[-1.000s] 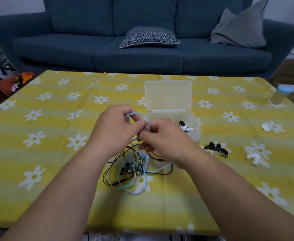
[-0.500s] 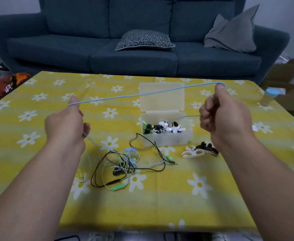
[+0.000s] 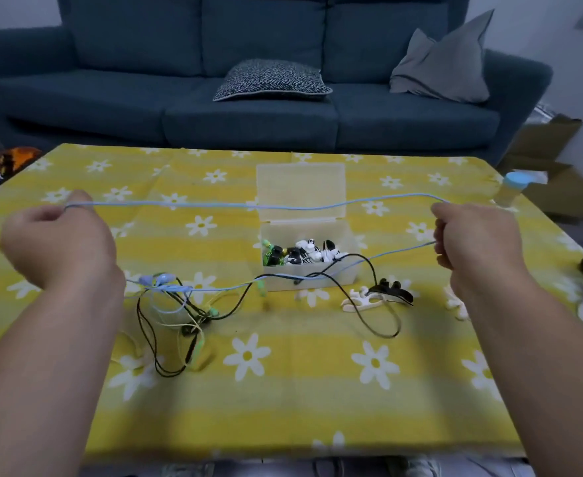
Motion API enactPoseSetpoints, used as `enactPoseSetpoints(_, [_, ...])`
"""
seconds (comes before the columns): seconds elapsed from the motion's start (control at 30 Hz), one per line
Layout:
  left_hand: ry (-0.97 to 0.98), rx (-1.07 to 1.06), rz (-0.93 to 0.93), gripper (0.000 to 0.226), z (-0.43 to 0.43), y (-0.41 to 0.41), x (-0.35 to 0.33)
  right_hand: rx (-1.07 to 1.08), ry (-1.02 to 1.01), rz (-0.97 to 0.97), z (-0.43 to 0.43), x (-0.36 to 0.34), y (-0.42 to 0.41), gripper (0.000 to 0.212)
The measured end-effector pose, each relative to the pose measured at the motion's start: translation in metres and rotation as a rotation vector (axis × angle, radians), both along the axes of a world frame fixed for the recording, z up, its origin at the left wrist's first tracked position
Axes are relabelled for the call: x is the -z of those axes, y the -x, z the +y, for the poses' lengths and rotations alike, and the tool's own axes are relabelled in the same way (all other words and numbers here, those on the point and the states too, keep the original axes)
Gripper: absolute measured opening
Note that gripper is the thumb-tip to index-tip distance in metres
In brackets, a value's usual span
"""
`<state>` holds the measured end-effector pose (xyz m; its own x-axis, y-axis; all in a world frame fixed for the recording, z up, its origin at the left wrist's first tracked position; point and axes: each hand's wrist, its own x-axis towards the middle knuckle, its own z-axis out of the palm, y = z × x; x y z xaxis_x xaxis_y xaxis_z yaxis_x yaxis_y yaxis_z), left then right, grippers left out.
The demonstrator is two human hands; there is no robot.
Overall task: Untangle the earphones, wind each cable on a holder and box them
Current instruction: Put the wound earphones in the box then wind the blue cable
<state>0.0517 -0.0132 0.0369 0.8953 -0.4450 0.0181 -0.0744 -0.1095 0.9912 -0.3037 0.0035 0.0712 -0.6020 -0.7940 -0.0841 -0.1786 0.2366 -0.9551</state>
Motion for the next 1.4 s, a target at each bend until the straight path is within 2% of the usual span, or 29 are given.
enactPoseSetpoints(0.1, [0.153, 0.219, -0.099, 0.028, 0.005, 0.03, -0.012, -0.373, -0.247, 0.201, 0.005, 0.005, -0.004, 0.012])
enactPoseSetpoints(0.2, [0.129, 0.496, -0.314, 0.02, 0.008, 0.056, -0.013, -0.775, -0.514, 0.394, 0.014, 0.013, -0.016, 0.011])
enactPoseSetpoints(0.27, [0.123, 0.648, -0.393, 0.017, 0.01, 0.071, -0.011, -0.893, -0.604, 0.505, 0.016, 0.017, -0.023, 0.014])
enactPoseSetpoints(0.37, [0.111, 0.878, -0.435, 0.017, 0.019, 0.091, -0.01, -0.861, -0.56, 0.636, 0.01, 0.019, -0.032, 0.029])
enactPoseSetpoints(0.43, [0.069, 0.989, -0.462, 0.021, 0.022, 0.097, -0.009, -0.759, -0.397, 0.724, 0.009, 0.016, -0.042, 0.049])
enactPoseSetpoints(0.5, [0.029, 1.04, -0.532, 0.03, 0.024, 0.103, -0.007, -0.756, -0.197, 0.744, 0.013, 0.01, -0.057, 0.067])
enactPoseSetpoints(0.53, [0.02, 1.056, -0.563, 0.034, 0.025, 0.105, -0.007, -0.815, -0.131, 0.654, 0.016, 0.008, -0.064, 0.072])
enactPoseSetpoints(0.6, [0.006, 1.096, -0.574, 0.038, 0.026, 0.108, -0.007, -1.005, -0.104, 0.312, 0.021, 0.009, -0.081, 0.069])
enactPoseSetpoints(0.63, [0.001, 1.118, -0.558, 0.04, 0.027, 0.108, -0.006, -1.065, -0.112, 0.176, 0.023, 0.013, -0.088, 0.056])
enactPoseSetpoints(0.7, [-0.015, 1.125, -0.534, 0.042, 0.026, 0.106, -0.005, -1.024, -0.101, 0.132, 0.025, 0.015, -0.096, 0.014])
enactPoseSetpoints(0.77, [-0.055, 1.103, -0.514, 0.033, 0.022, 0.1, -0.002, -0.863, -0.019, 0.06, 0.02, 0.013, -0.095, 0.029])
enactPoseSetpoints(0.87, [-0.136, 1.083, -0.445, 0.006, 0.018, 0.085, 0.001, -0.685, 0.17, -0.254, 0.013, -0.002, -0.089, 0.044])
enactPoseSetpoints(1.0, [-0.168, 1.088, -0.49, 0.015, 0.017, 0.07, 0.003, -0.615, 0.298, -0.601, 0.009, -0.014, -0.077, 0.043])
enactPoseSetpoints(1.07, [-0.174, 1.121, -0.489, 0.014, 0.018, 0.065, 0.002, -0.605, 0.319, -0.709, 0.011, -0.017, -0.074, 0.042])
enactPoseSetpoints(1.2, [-0.287, 1.14, -0.63, 0.015, 0.02, 0.057, 0.003, -0.559, 0.344, -0.846, 0.008, -0.021, -0.069, 0.04])
enactPoseSetpoints(1.3, [-0.275, 1.125, -0.598, 0.012, 0.021, 0.054, 0.003, -0.434, 0.346, -0.901, 0.005, -0.021, -0.063, 0.04])
enactPoseSetpoints(1.37, [-0.237, 1.114, -0.528, 0.007, 0.023, 0.053, 0.002, -0.334, 0.302, -0.844, 0.003, -0.018, -0.06, 0.035])
enactPoseSetpoints(1.4, [-0.221, 1.116, -0.491, 0.006, 0.024, 0.053, 0.002, -0.306, 0.242, -0.738, 0.001, -0.015, -0.059, 0.03])
